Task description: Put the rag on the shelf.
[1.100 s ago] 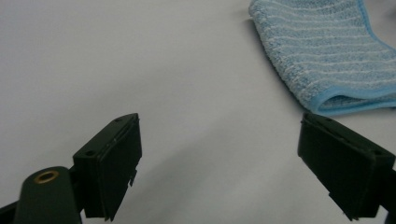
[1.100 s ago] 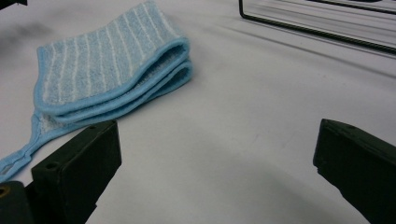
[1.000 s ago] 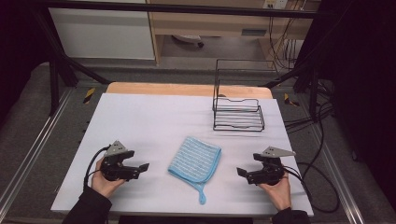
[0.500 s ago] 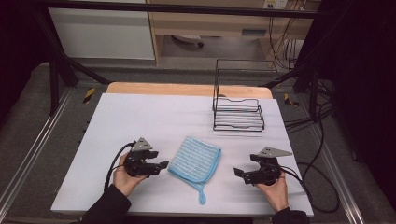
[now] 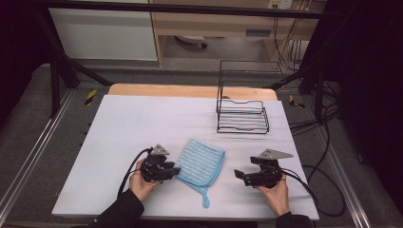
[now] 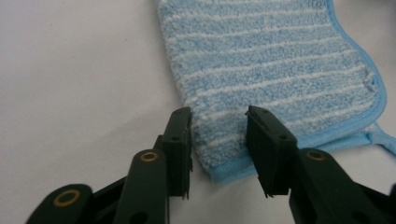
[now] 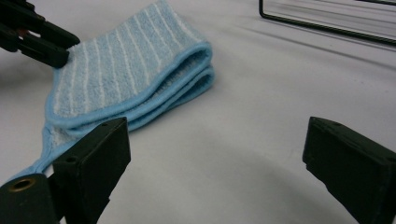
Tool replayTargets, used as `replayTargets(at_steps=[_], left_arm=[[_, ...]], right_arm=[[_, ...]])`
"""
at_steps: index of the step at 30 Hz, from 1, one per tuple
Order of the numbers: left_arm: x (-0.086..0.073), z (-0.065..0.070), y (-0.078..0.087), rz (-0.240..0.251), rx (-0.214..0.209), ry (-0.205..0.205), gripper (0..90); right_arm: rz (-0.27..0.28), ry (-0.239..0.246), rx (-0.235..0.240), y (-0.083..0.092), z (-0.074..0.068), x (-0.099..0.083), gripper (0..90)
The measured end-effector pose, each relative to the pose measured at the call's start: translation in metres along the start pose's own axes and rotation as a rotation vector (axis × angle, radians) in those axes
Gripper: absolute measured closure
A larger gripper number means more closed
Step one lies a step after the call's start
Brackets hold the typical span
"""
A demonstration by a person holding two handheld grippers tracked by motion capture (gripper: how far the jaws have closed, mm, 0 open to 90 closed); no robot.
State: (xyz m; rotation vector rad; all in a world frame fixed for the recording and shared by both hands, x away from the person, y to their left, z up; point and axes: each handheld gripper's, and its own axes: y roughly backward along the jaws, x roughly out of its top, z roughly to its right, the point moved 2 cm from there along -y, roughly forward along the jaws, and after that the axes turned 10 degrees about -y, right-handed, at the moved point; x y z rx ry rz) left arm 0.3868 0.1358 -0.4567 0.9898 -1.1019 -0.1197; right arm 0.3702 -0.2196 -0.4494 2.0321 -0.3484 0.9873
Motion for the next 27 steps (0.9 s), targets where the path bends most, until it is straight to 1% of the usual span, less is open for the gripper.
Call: replayTargets(at_steps=[1, 4, 5, 8, 9, 11, 15, 16, 18, 19, 24, 26, 27], left_arm=[[-0.001, 0.000, 0.000, -0.002, -0.006, 0.005, 66.0], [0.000, 0.001, -0.001, -0.006, -0.013, 0.016, 68.5], [0.000, 0.001, -0.002, -0.009, -0.015, 0.018, 71.0], [0.000, 0.002, -0.002, -0.016, -0.019, 0.033, 73.1], [0.001, 0.002, -0.002, -0.019, -0.020, 0.038, 75.2], [0.001, 0.002, -0.002, -0.023, -0.019, 0.044, 77.9], [0.002, 0.005, 0.000, -0.031, -0.011, 0.046, 80.9], [0.002, 0.006, 0.001, -0.032, -0.010, 0.048, 81.2], [0.000, 0.008, 0.003, -0.034, -0.010, 0.048, 81.4], [-0.001, 0.009, 0.004, -0.030, -0.015, 0.056, 81.5], [-0.010, 0.018, 0.013, -0.026, -0.034, 0.060, 81.6], [-0.013, 0.021, 0.016, -0.022, -0.036, 0.064, 81.6], [-0.014, 0.023, 0.017, -0.021, -0.034, 0.061, 81.5]], right_arm=[[0.005, -0.001, 0.004, -0.002, -0.003, 0.002, 11.7], [0.011, -0.006, 0.010, -0.005, -0.006, 0.004, 13.2], [0.015, -0.009, 0.014, -0.008, -0.009, 0.006, 15.2], [0.018, -0.013, 0.011, -0.012, -0.012, 0.010, 17.0], [0.018, -0.017, 0.008, -0.018, -0.015, 0.014, 18.5], [0.018, -0.022, 0.008, -0.023, -0.017, 0.017, 20.1], [0.012, -0.013, 0.016, -0.030, -0.022, 0.019, 21.5], [0.007, -0.019, 0.019, -0.029, -0.023, 0.019, 20.9], [0.005, -0.013, 0.011, -0.028, -0.023, 0.018, 18.9], [0.005, -0.014, 0.009, -0.027, -0.023, 0.017, 17.7], [-0.003, -0.012, 0.012, -0.021, -0.023, 0.013, 14.8], [0.000, -0.012, 0.010, -0.020, -0.022, 0.013, 14.3], [-0.002, -0.022, 0.013, -0.017, -0.021, 0.011, 12.9]])
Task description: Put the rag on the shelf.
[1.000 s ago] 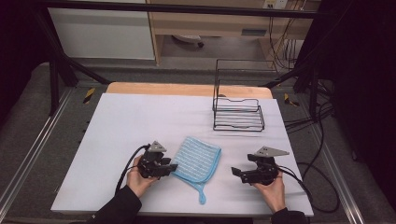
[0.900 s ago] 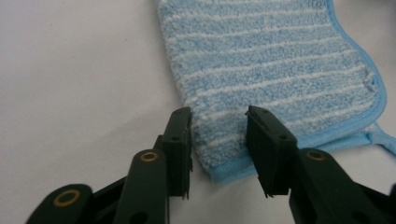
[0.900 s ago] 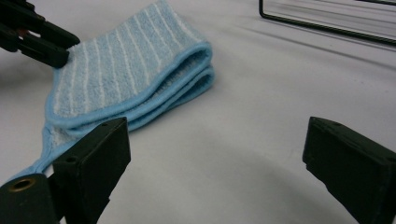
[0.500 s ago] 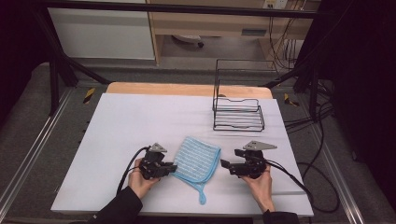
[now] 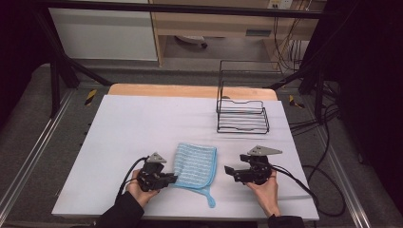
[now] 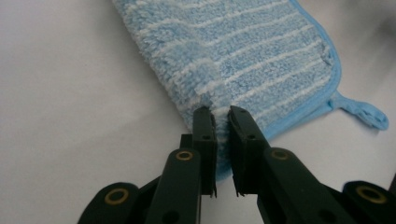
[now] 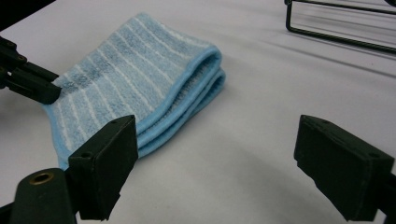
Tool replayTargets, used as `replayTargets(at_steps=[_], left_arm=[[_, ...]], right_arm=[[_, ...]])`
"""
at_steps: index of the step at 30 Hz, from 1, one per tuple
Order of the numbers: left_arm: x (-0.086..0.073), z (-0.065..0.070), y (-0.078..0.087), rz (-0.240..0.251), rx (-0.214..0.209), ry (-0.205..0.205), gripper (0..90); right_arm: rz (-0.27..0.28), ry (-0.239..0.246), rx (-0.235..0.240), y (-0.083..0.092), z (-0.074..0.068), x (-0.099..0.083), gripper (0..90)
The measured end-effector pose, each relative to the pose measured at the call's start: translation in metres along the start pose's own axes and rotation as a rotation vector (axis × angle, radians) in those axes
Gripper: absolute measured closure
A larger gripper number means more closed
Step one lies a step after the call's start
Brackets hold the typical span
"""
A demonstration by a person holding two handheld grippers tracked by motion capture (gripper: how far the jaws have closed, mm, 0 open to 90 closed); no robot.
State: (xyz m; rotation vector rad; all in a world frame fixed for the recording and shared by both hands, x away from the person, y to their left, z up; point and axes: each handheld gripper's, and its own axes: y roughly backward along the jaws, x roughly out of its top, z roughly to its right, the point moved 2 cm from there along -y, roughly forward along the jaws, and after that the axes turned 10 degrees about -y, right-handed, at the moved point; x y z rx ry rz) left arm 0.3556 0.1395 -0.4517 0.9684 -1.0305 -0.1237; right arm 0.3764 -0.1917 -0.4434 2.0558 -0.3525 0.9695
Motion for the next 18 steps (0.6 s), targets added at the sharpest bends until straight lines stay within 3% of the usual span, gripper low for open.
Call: replayTargets(at_steps=[4, 10, 12, 16, 18], left_arm=[[-0.004, 0.006, 0.003, -0.003, 0.010, -0.017, 81.4], [-0.011, 0.015, 0.008, 0.010, 0.003, -0.005, 80.7], [-0.013, 0.016, 0.008, 0.006, 0.017, -0.023, 80.2], [-0.013, 0.014, 0.009, 0.007, 0.020, -0.041, 76.2], [-0.012, 0.013, 0.011, 0.014, 0.023, -0.055, 68.5]], right_arm=[[0.005, -0.011, 0.002, 0.006, 0.004, -0.002, 10.4], [0.017, -0.011, 0.005, 0.014, 0.009, -0.004, 8.3], [0.019, -0.011, 0.006, 0.015, 0.010, -0.005, 8.1], [0.018, -0.005, 0.002, 0.015, 0.011, -0.005, 7.2], [0.014, 0.002, -0.002, 0.014, 0.011, -0.006, 7.0]])
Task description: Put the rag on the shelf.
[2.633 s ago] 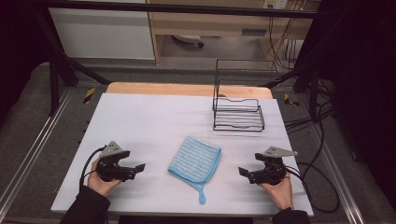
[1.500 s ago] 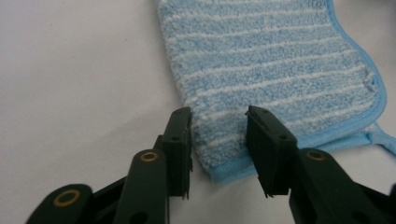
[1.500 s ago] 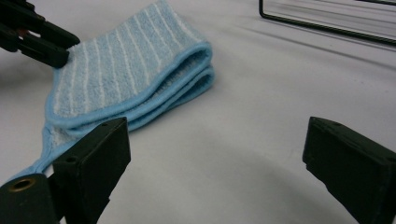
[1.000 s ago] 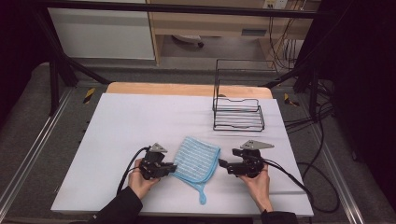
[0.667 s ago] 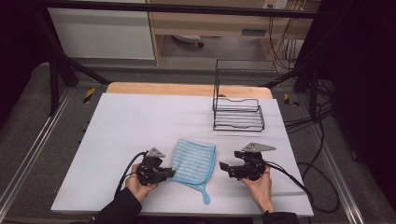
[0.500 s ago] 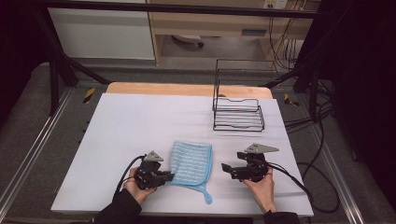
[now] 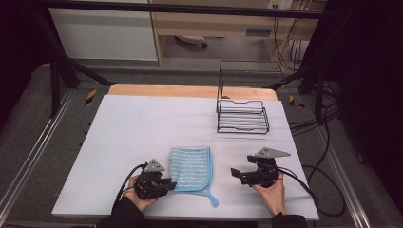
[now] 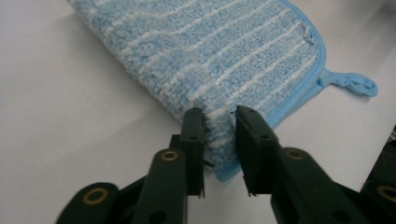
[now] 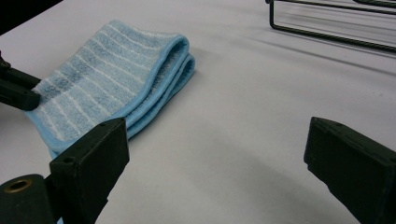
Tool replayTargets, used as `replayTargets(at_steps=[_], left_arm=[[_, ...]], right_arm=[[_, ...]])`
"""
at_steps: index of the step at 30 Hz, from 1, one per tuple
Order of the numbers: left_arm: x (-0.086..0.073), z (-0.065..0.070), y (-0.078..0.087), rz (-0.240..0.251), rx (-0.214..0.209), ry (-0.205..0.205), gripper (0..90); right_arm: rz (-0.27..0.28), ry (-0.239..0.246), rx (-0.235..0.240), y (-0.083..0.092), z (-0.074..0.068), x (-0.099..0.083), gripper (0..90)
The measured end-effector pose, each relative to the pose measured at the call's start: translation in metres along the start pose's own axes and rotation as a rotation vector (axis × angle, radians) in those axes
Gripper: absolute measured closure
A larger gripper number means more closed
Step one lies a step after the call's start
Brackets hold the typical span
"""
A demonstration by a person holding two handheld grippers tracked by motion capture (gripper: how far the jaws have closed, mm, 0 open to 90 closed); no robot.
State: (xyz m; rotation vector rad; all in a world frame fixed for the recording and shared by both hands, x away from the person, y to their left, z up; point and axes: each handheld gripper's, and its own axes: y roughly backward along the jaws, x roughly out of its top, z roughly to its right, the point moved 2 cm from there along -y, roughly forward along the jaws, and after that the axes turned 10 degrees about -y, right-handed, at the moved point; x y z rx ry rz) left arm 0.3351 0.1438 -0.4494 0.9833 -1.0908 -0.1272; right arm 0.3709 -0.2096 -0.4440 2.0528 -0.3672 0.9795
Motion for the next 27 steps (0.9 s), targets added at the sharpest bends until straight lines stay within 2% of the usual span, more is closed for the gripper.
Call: replayTargets(at_steps=[1, 2, 4, 5, 7, 8, 10, 13, 16, 20, 27], left_arm=[[0.001, -0.001, 0.002, 0.006, 0.002, -0.009, 68.5], [0.002, -0.002, 0.004, 0.017, 0.009, -0.020, 61.8], [0.004, -0.005, 0.009, 0.034, 0.019, -0.033, 59.6], [0.005, -0.006, 0.011, 0.041, 0.028, -0.036, 53.7], [0.006, -0.011, 0.014, 0.052, 0.030, -0.033, 50.8], [0.007, -0.013, 0.015, 0.055, 0.032, -0.030, 45.6], [0.009, -0.017, 0.017, 0.065, 0.034, -0.029, 41.1], [0.012, -0.023, 0.019, 0.076, 0.037, -0.036, 37.0], [0.016, -0.027, 0.017, 0.066, 0.057, -0.045, 28.1], [0.021, -0.033, 0.013, 0.049, 0.058, -0.034, 18.4], [0.038, -0.046, 0.010, 0.050, 0.096, -0.037, 10.3]], right_arm=[[0.000, 0.000, 0.000, 0.000, 0.000, 0.000, 7.0], [-0.001, 0.000, -0.003, 0.000, 0.000, 0.000, 6.7], [0.001, 0.002, -0.004, 0.000, 0.000, 0.000, 6.5], [0.004, 0.003, -0.004, 0.001, 0.000, 0.000, 6.3], [0.005, 0.002, -0.004, 0.001, 0.000, 0.000, 6.2], [0.007, 0.000, -0.005, 0.001, 0.000, 0.001, 5.7], [0.006, 0.003, -0.006, 0.001, 0.000, 0.001, 5.4], [0.005, 0.006, -0.004, 0.001, 0.000, 0.000, 5.3], [0.004, 0.010, -0.001, 0.001, 0.000, 0.000, 5.2], [0.005, 0.014, -0.001, 0.002, 0.000, 0.000, 4.7], [-0.001, 0.018, -0.002, 0.001, 0.000, 0.000, 4.4]])
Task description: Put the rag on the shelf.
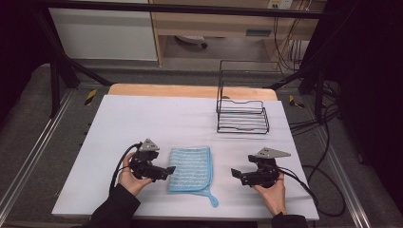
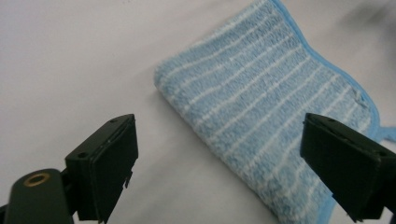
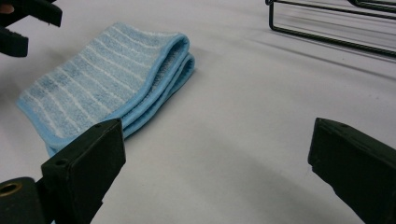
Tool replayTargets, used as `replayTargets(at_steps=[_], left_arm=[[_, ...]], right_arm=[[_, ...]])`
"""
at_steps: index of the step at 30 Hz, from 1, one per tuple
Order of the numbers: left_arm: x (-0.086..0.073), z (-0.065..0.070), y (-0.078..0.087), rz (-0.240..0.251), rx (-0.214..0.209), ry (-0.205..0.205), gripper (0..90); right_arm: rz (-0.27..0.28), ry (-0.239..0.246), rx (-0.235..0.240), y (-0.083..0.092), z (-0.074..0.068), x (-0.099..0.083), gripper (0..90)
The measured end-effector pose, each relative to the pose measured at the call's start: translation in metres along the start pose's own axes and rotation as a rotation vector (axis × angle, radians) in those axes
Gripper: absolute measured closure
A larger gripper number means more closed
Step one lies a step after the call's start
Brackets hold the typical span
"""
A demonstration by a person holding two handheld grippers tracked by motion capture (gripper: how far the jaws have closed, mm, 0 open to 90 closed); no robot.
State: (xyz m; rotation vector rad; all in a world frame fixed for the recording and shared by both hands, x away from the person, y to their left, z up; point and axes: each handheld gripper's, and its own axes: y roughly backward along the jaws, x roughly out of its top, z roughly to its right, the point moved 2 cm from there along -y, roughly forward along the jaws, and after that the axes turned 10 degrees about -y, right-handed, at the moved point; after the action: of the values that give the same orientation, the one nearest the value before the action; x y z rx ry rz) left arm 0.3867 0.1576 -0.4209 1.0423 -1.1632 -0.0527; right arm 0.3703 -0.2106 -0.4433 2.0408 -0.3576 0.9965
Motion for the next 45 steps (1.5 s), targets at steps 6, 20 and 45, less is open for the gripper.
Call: replayTargets(at_steps=[6, 20, 45], left_arm=[[0.013, -0.015, -0.012, -0.024, 0.038, 0.020, 9.6], [0.015, -0.037, -0.054, -0.072, 0.018, 0.128, 44.7], [0.010, -0.029, -0.064, -0.079, -0.006, 0.123, 75.0]], right_arm=[[-0.003, -0.003, 0.000, 0.000, 0.000, 0.000, 4.3], [-0.019, 0.000, -0.002, -0.002, 0.000, -0.001, 4.6], [-0.022, -0.010, 0.011, -0.017, -0.007, 0.007, 5.5]])
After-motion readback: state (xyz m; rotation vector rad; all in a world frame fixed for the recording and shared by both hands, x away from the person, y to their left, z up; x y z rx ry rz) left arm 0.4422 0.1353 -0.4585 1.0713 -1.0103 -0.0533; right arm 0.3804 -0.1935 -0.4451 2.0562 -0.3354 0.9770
